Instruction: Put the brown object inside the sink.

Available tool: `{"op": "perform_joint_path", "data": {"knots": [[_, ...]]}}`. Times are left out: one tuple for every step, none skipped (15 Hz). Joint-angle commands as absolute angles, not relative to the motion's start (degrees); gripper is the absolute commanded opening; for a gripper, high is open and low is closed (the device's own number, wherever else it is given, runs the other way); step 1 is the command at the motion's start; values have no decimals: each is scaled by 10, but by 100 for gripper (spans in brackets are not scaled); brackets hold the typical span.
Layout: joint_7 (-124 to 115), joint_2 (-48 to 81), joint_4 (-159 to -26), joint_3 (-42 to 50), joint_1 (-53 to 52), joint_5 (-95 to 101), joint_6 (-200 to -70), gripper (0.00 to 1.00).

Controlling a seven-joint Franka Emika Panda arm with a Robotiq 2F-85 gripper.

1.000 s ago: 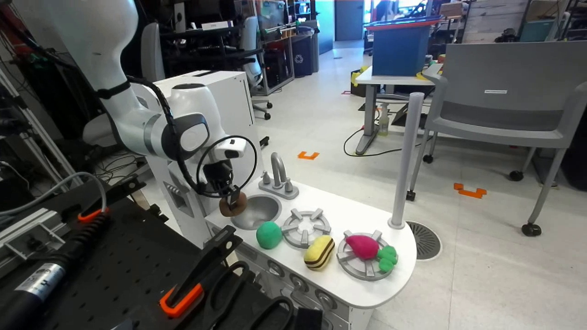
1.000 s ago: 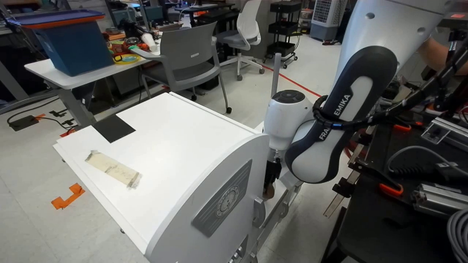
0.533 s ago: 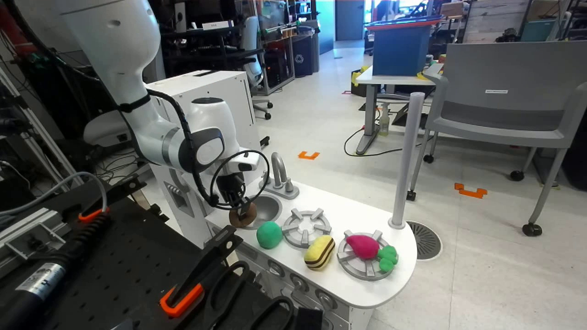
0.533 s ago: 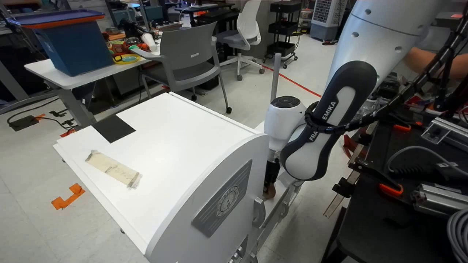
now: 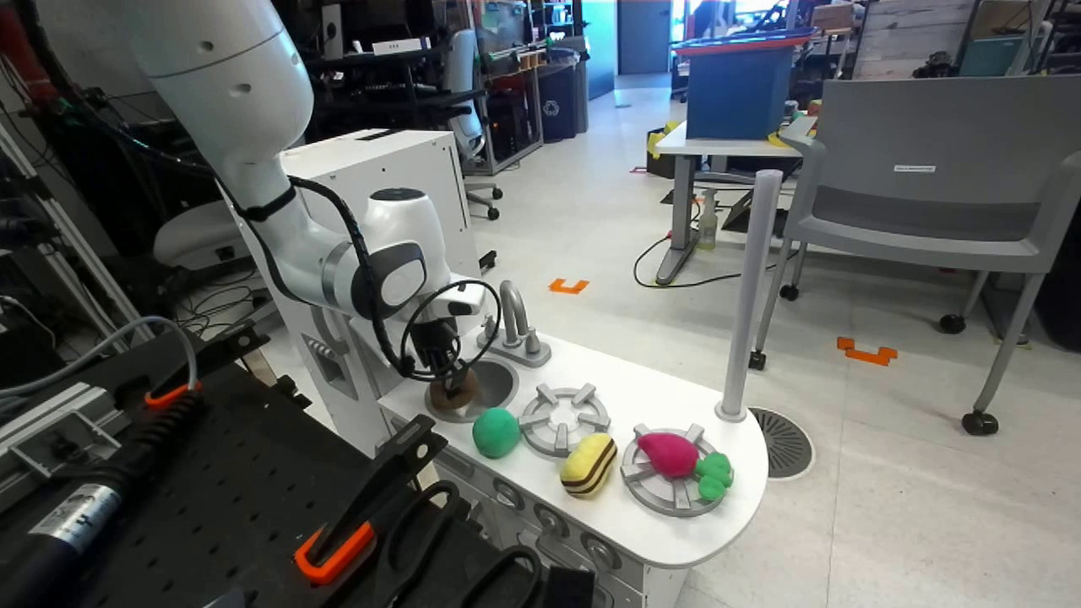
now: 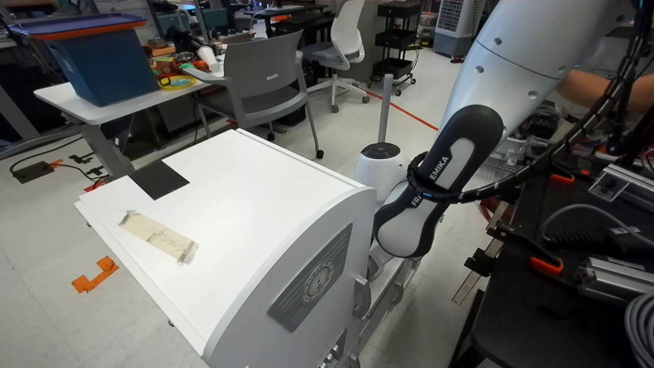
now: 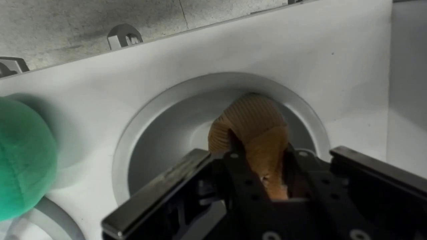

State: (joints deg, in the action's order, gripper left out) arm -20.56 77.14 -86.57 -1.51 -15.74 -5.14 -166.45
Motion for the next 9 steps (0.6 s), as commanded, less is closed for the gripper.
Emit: {"op": "perform_joint_path", "data": {"knots": [[-220, 823, -796, 0, -176, -69, -1666, 52], [-224, 833, -784, 4, -178, -68, -1665, 55], [-225, 839, -775, 6, -177, -68, -1658, 58], [-227, 844, -768, 5, -172, -70, -1646, 64], [-229, 842, -766, 2, -166, -73, -1628, 70], [-237, 839, -766, 4, -163, -76, -1608, 78], [-236, 824, -776, -2, -153, -80, -1575, 85], [-237, 817, -780, -6, -145, -84, -1551, 93], [-239, 786, -808, -10, -134, -79, -1514, 98]]}}
